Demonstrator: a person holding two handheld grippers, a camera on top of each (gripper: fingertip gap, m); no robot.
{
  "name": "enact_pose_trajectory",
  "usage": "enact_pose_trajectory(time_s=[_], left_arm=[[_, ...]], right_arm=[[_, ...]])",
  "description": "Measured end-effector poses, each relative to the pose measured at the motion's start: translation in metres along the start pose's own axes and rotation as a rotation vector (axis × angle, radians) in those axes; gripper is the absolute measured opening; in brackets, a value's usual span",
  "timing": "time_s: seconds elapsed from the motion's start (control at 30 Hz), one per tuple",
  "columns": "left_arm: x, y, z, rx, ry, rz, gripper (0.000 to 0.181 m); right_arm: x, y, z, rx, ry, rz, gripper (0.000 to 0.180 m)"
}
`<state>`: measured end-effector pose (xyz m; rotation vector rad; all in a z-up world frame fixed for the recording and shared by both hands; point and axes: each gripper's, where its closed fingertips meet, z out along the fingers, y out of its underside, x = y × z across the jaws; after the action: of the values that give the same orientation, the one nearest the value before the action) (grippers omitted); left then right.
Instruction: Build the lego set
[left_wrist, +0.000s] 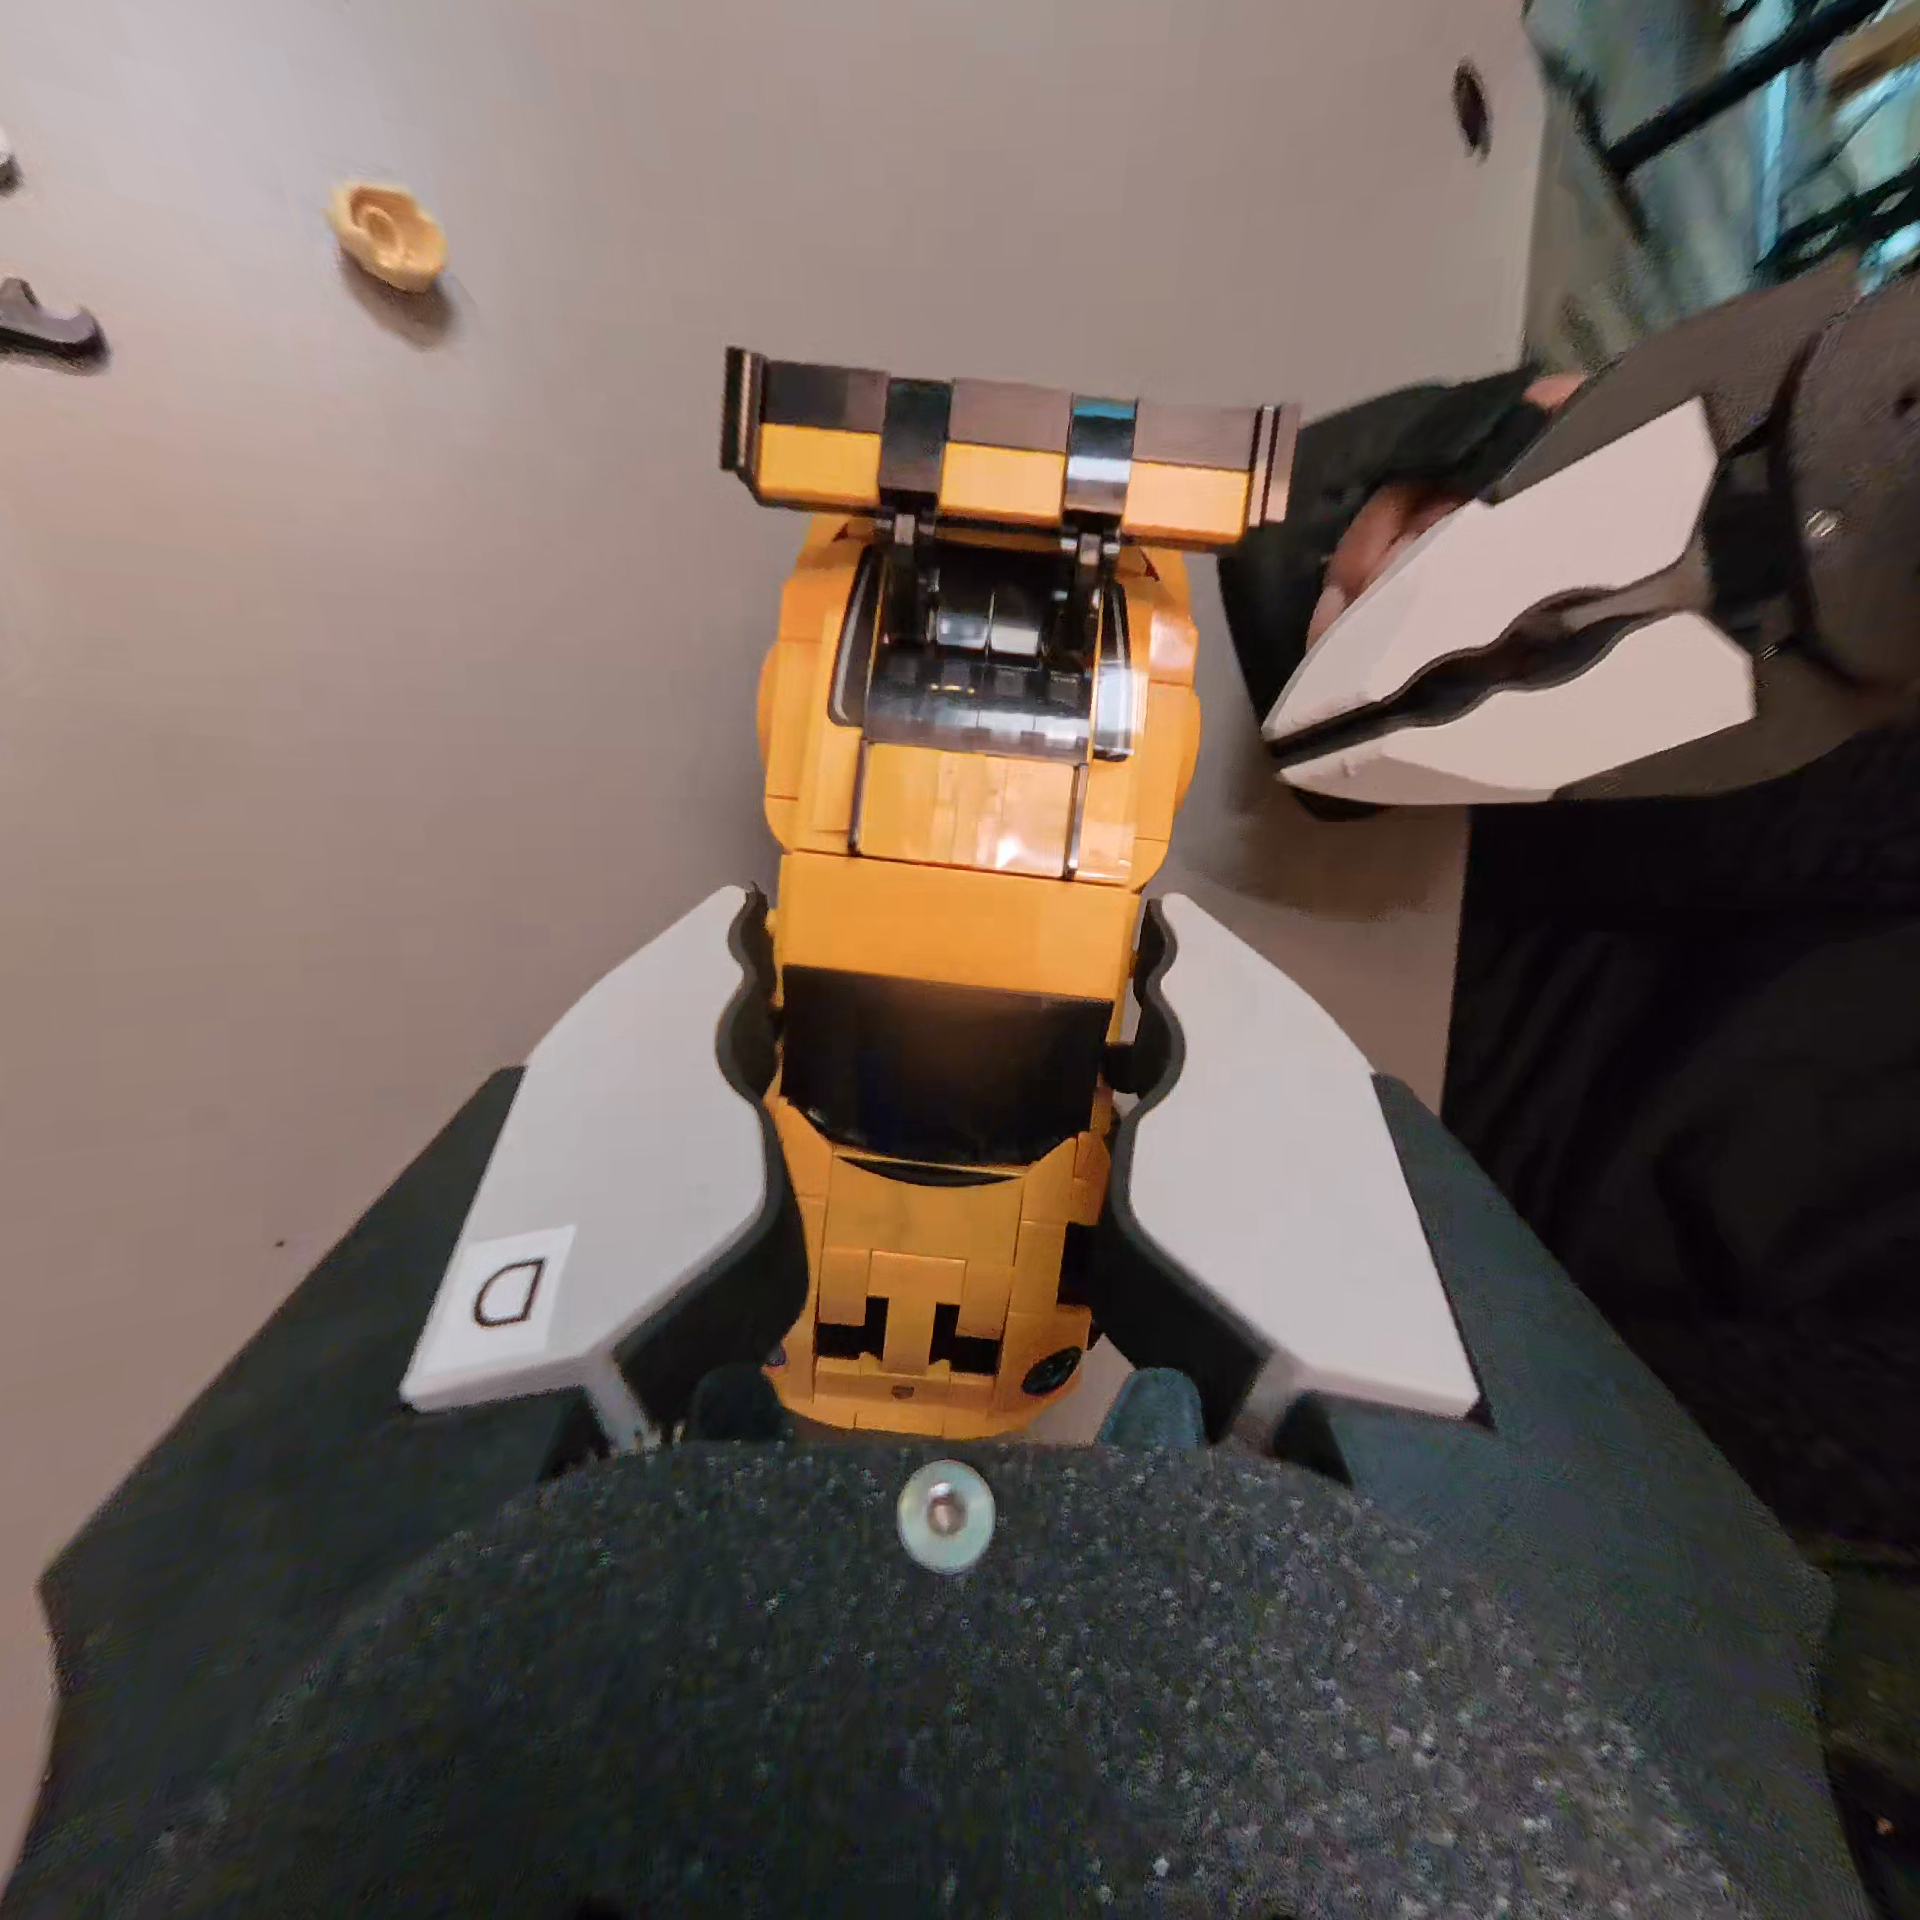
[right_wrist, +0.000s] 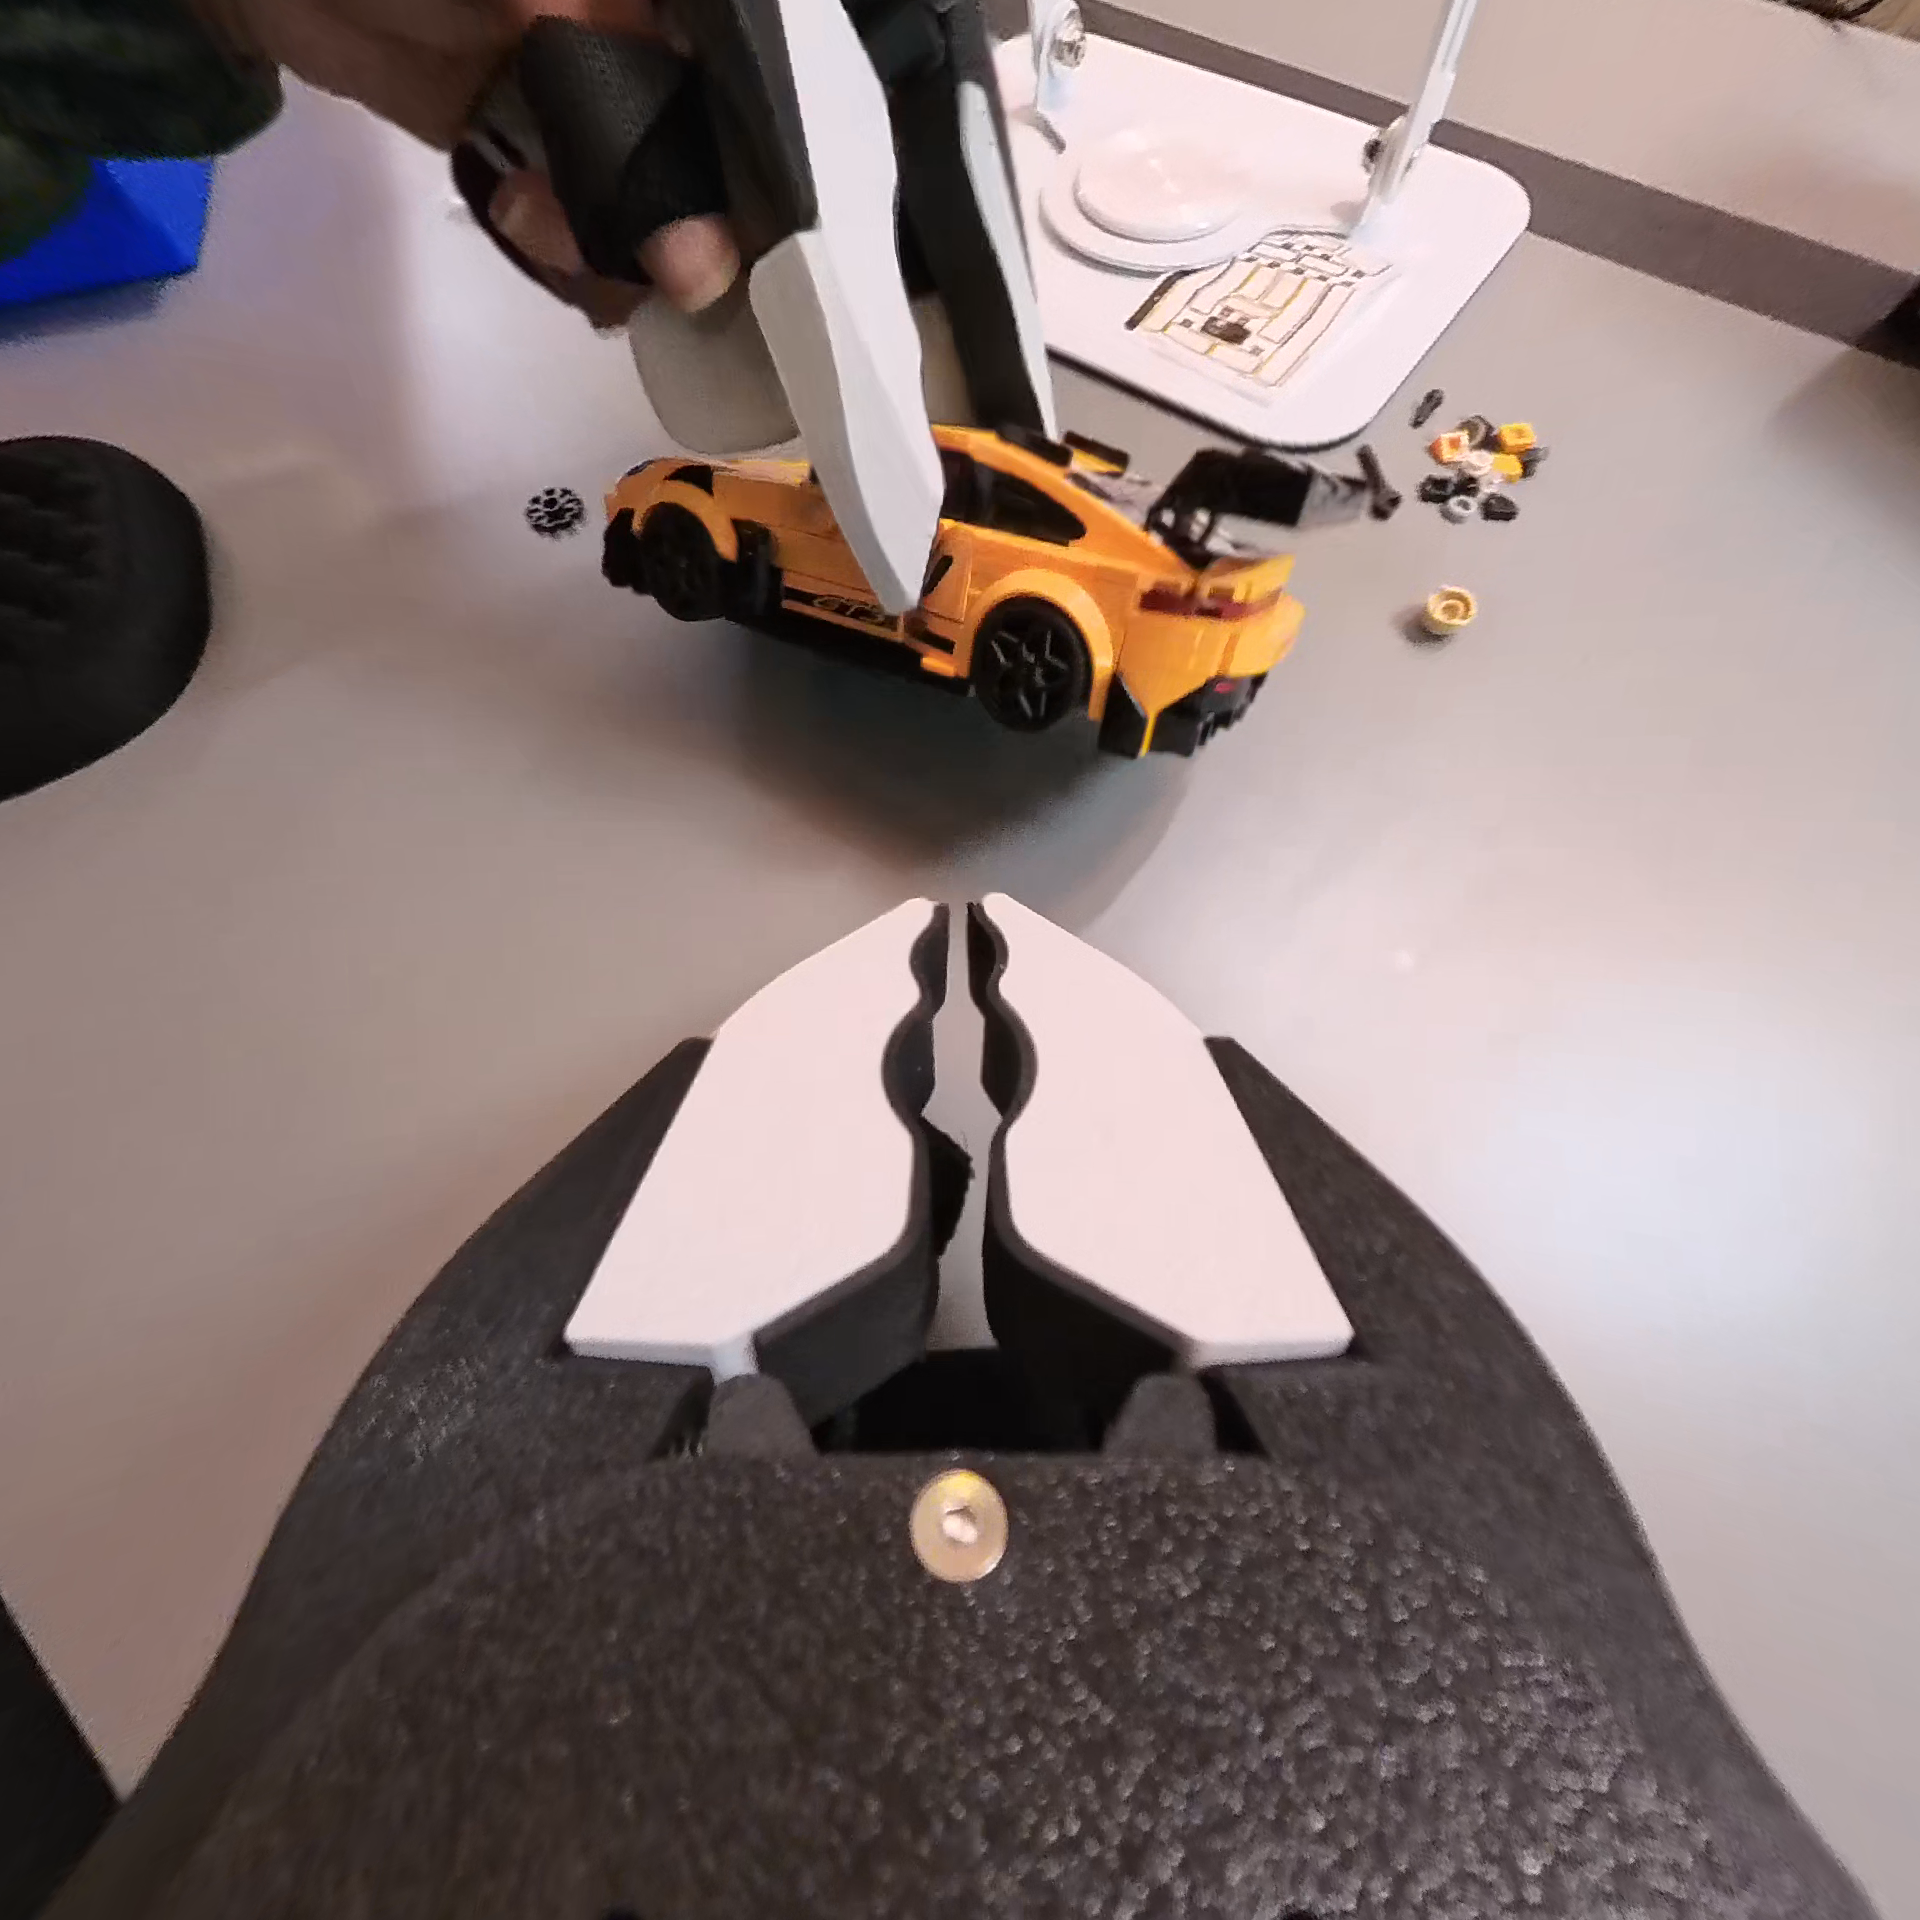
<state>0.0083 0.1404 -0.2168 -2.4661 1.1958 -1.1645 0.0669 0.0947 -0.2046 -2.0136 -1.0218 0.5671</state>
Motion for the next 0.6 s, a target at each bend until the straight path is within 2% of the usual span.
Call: enact_pose_trajectory(time_s=[0.1, 0.6], left_arm=[[-0.001, -0.006, -0.004, 0.065, 0.032, -0.055, 0.067], [0.001, -0.015, -0.005, 0.168, 0.114, -0.258, 0.067]], right_arm=[[0.003, -0.002, 0.001, 0.002, 0.015, -0.001, 0.003], [-0.003, -0.008, 0.004, 0.009, 0.026, -0.026, 0.002]])
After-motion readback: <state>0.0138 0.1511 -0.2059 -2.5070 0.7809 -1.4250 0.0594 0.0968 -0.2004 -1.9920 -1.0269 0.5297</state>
